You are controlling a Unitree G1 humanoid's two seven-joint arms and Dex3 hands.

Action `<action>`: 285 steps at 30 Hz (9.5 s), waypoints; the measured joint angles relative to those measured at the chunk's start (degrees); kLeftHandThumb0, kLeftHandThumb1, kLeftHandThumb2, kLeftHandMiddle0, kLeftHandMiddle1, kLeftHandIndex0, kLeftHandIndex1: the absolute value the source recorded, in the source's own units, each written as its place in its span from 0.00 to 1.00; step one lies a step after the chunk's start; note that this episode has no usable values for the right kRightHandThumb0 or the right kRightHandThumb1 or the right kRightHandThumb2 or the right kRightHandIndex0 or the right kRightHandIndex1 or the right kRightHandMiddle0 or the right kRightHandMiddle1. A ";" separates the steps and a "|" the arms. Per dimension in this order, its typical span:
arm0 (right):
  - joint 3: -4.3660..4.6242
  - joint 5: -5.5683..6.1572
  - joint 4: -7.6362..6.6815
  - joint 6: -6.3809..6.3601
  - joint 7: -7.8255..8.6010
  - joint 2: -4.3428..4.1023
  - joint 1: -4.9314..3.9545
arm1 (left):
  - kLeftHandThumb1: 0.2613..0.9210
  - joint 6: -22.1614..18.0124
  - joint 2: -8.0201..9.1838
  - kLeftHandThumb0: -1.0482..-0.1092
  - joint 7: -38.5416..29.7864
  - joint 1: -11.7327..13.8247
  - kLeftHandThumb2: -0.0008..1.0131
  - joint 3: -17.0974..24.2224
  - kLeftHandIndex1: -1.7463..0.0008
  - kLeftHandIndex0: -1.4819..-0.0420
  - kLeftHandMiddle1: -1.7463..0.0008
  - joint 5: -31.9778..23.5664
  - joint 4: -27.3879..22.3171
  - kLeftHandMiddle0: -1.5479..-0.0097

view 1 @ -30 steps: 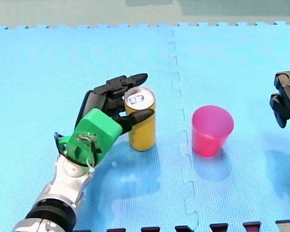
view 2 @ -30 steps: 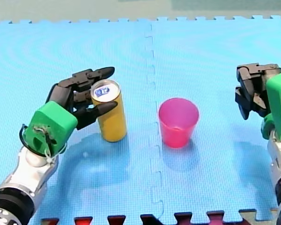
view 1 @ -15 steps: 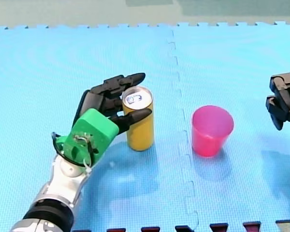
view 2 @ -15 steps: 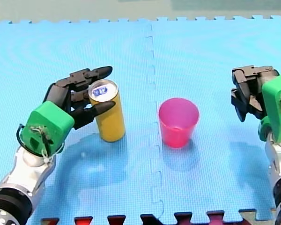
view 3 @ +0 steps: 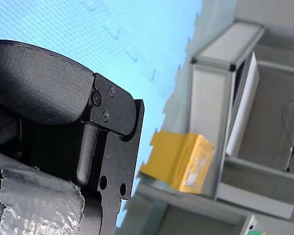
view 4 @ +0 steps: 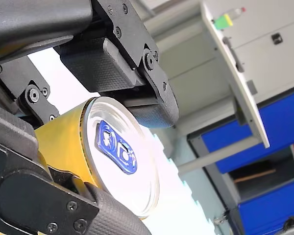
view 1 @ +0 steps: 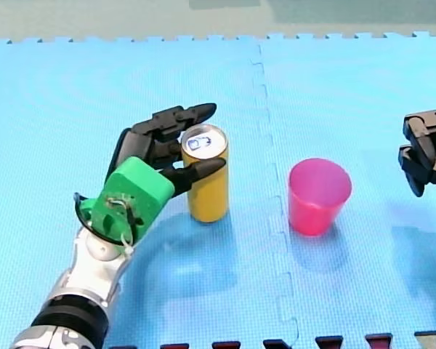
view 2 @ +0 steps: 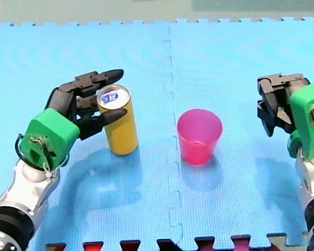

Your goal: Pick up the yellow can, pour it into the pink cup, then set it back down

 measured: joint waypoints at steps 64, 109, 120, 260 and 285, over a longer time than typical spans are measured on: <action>-0.74 0.23 0.53 0.74 1.38 -0.36 -0.53 | 0.70 2.57 -0.65 0.63 -1.96 0.63 0.00 -0.18 1.00 0.28 1.00 -1.90 -2.97 0.19; -2.08 2.34 0.52 0.74 3.67 -0.22 -0.84 | 0.81 -0.93 1.86 0.00 0.44 2.71 0.00 -4.07 1.00 0.85 1.00 4.66 -4.03 0.89; -2.05 2.31 0.50 0.74 3.59 -0.18 -0.88 | 0.81 -1.56 2.04 0.00 -0.30 2.33 0.00 -4.06 1.00 0.87 1.00 4.10 -3.35 0.91; -2.51 2.72 0.16 1.46 4.40 -0.23 -0.93 | 0.73 10.21 3.85 0.01 -14.89 13.07 0.00 -4.43 1.00 0.81 1.00 -1.97 -15.93 0.79; -1.86 2.05 -0.19 1.61 2.58 -0.54 -0.81 | 0.70 6.28 1.75 0.05 -14.91 10.46 0.00 -3.89 1.00 0.79 1.00 -2.86 -9.31 0.78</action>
